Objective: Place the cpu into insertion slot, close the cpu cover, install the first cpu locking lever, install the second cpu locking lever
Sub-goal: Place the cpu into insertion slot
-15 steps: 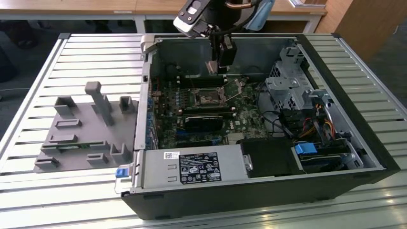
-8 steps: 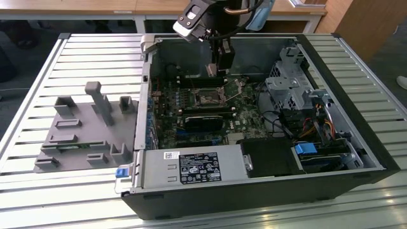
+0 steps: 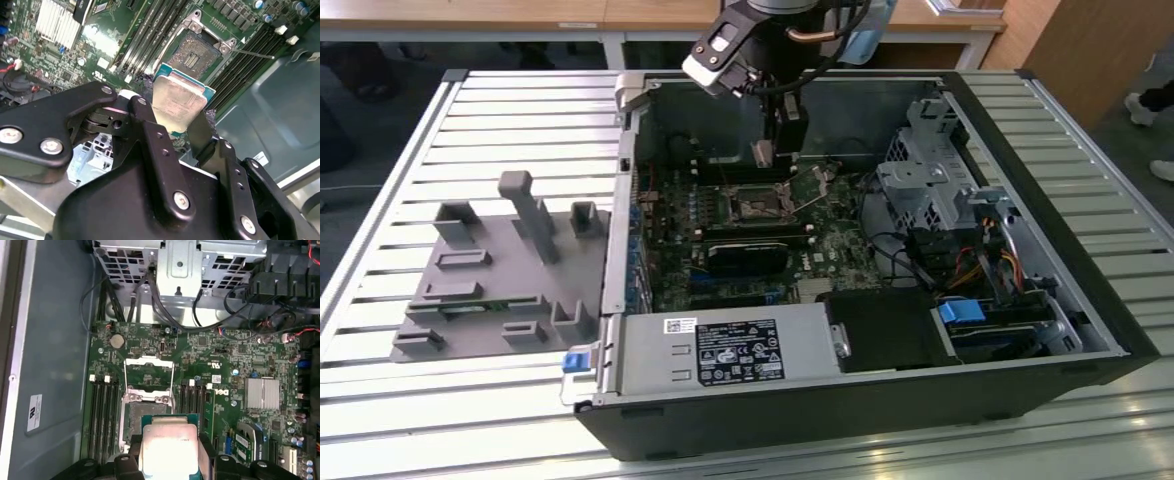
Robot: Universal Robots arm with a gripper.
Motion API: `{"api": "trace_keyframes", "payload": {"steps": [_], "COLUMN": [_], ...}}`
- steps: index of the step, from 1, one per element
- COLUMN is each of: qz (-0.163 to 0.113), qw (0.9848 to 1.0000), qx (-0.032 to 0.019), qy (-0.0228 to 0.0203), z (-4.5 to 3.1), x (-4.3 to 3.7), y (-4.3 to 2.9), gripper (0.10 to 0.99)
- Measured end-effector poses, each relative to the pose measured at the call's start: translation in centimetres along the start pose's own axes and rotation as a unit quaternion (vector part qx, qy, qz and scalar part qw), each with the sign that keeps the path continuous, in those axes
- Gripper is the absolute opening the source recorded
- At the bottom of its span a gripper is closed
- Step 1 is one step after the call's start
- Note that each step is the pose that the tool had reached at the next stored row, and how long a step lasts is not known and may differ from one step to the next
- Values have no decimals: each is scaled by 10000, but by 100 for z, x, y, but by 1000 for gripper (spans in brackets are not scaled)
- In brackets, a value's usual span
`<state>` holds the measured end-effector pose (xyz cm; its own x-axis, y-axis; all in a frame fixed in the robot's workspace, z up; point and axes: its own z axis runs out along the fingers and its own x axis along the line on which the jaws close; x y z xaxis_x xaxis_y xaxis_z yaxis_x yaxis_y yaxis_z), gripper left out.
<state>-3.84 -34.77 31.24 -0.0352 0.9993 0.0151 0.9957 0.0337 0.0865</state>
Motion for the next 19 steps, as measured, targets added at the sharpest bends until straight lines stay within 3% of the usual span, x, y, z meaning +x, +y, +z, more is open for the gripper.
{"api": "trace_keyframes", "payload": {"steps": [4,19], "qz": [175,255], "qw": [9998,9997], "qx": [-2,-3], "qy": [-16,-43], "z": [27,116], "x": [4,29], "y": [-2,-9], "gripper": [525,525]}}
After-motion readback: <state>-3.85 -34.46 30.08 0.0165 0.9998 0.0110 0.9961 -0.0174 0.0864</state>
